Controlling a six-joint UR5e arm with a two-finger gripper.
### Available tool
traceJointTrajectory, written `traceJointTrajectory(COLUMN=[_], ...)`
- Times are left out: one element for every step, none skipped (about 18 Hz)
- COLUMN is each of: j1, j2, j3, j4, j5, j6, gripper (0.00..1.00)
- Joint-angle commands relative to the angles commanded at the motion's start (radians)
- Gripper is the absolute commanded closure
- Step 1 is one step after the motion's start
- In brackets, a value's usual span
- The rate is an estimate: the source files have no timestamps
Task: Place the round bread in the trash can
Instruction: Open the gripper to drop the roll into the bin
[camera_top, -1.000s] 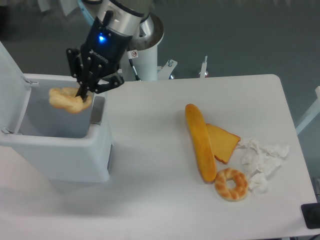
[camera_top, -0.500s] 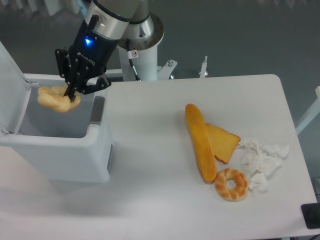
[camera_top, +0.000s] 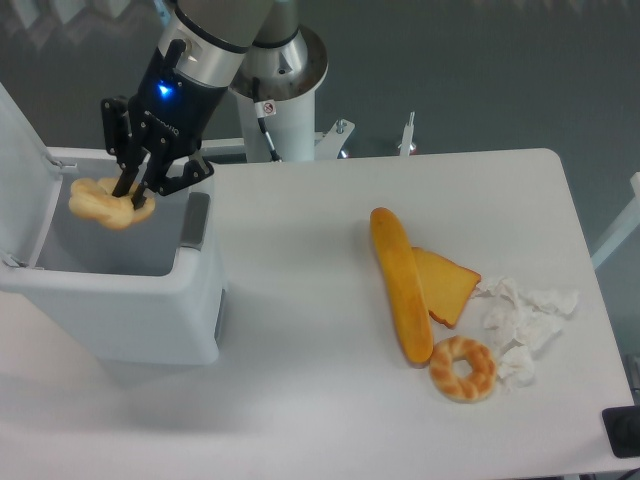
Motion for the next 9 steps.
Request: traceJointTrajectory(j1=[0.000, 0.000, 0.000, 0.000, 0.000, 0.000, 0.000, 0.000, 0.000], j2=[0.000, -0.002, -0.002, -0.003, -0.003, -0.003, -0.005, -0.005, -0.006], j3=[0.000, 0.000, 0.000, 0.003, 0.003, 0.003, 0.003, 0.006, 0.009], j4=[0.002, 0.002, 0.002, 0.002, 0.002, 0.002, 0.002, 0.002, 0.002], j5=[0.000, 0.000, 0.000, 0.000, 0.000, 0.000, 0.000, 0.000, 0.000], j6=[0.002, 0.002, 0.003, 0.003, 0.003, 0.003, 0.003, 0.003, 0.003], gripper=[0.30, 0.28, 0.28, 0.28, 0.27, 0.27, 0.27, 0.27, 0.27])
